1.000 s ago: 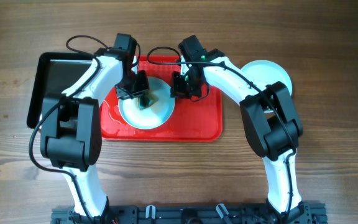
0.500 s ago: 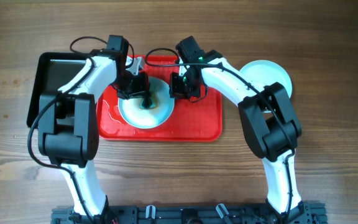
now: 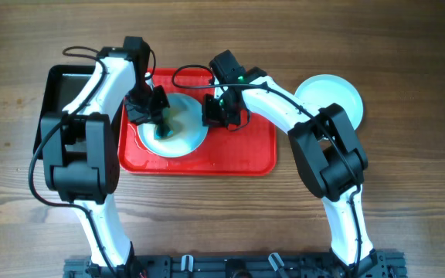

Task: Clean dirty plates on tray and stack at the side
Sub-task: 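Scrub the held plate with the sponge in the left gripper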

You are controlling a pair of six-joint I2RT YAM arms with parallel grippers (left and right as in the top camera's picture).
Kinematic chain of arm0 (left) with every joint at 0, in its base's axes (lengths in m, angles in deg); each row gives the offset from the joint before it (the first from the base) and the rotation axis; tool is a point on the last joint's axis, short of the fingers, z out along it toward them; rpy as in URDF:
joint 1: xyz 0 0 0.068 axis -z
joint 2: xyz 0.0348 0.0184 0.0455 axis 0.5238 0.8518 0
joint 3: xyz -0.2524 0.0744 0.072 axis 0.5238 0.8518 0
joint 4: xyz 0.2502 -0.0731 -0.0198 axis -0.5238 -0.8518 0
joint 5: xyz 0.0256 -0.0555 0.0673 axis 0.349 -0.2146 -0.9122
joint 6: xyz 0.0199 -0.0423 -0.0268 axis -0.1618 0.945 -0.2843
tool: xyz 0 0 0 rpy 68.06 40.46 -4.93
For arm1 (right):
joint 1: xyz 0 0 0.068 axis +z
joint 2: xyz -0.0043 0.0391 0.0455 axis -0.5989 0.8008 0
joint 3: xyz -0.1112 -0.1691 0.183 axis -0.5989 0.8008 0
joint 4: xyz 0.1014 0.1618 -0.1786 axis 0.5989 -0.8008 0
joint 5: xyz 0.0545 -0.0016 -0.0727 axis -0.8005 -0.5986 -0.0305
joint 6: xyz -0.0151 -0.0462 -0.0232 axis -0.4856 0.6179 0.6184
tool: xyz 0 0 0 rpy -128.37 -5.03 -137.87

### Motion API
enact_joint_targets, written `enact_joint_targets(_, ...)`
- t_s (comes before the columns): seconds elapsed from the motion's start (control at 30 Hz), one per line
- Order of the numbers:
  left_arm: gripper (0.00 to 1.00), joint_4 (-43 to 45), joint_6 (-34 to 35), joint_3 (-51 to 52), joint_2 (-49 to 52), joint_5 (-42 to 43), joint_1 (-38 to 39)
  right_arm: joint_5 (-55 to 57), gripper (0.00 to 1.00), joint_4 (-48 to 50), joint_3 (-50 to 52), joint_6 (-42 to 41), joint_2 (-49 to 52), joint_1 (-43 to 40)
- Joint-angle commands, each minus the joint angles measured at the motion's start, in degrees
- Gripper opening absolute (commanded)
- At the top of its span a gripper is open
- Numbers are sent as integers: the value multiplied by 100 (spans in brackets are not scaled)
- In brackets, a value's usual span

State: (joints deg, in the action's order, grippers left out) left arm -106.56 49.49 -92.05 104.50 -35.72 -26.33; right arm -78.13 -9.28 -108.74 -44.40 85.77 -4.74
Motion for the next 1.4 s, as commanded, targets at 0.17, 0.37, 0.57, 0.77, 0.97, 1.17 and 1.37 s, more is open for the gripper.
enact_joint_targets(0.17, 4, -581, -1060, -715, -332, -42, -136, 179, 4, 63, 52, 4, 216, -63)
enact_joint_targets(0.37, 4, 177, -774, 262, -310, -789, -74, 94, 4, 81, 52, 111, 216, -63)
enact_joint_targets(0.57, 4, 1530, -918, 1556, -310, -789, 162, 76, 4, 96, 52, 125, 216, -61)
enact_joint_targets(0.77, 4, 2199, -1386, 1703, -310, 688, 704, 76, 4, 96, 52, 127, 216, -61)
enact_joint_targets(0.97, 4, 2920, -1029, 1703, -308, 981, 868, 76, 4, 94, 52, 127, 216, -61)
enact_joint_targets(1.17, 4, 3705, -568, 1703, -308, 953, 863, 76, 5, 90, 52, 127, 216, -61)
enact_joint_targets(1.37, 4, 3609, 1078, 1703, -310, -1720, 750, 76, 4, 72, 52, 136, 216, -61)
